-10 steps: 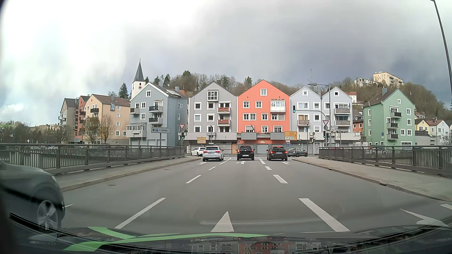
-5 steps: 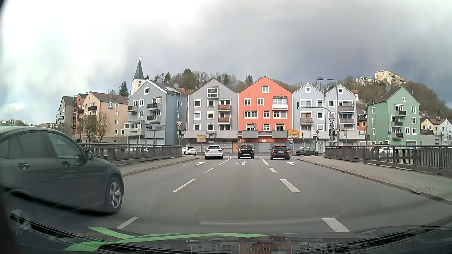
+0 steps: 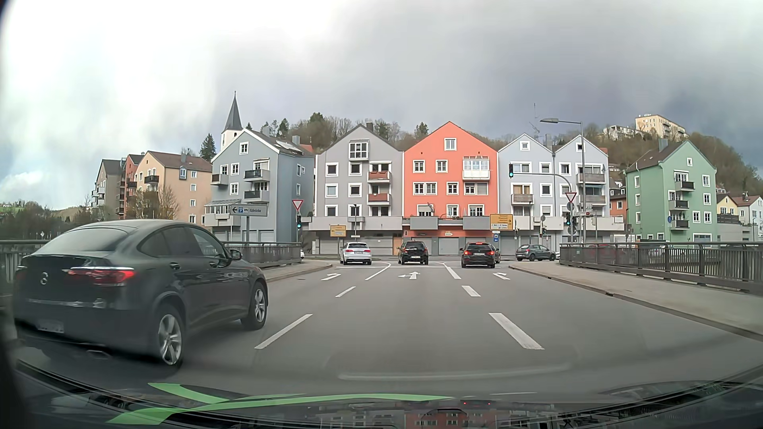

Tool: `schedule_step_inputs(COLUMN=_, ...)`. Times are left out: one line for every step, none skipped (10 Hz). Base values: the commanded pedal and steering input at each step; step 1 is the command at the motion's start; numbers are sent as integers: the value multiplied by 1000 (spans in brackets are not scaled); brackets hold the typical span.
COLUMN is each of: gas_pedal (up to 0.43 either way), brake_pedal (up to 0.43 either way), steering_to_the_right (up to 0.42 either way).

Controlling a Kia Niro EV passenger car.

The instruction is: Follow the waypoints while adhering to traffic rules and regulations

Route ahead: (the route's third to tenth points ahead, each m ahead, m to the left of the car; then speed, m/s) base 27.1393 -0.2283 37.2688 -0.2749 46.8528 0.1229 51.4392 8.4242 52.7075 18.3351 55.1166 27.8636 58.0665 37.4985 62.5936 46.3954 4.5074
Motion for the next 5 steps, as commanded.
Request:
schedule_step_inputs(gas_pedal=110, brake_pedal=0, steering_to_the_right=-2)
schedule_step_inputs(gas_pedal=118, brake_pedal=0, steering_to_the_right=7)
schedule_step_inputs(gas_pedal=130, brake_pedal=0, steering_to_the_right=12)
schedule_step_inputs(gas_pedal=130, brake_pedal=0, steering_to_the_right=10)
schedule_step_inputs(gas_pedal=130, brake_pedal=0, steering_to_the_right=9)
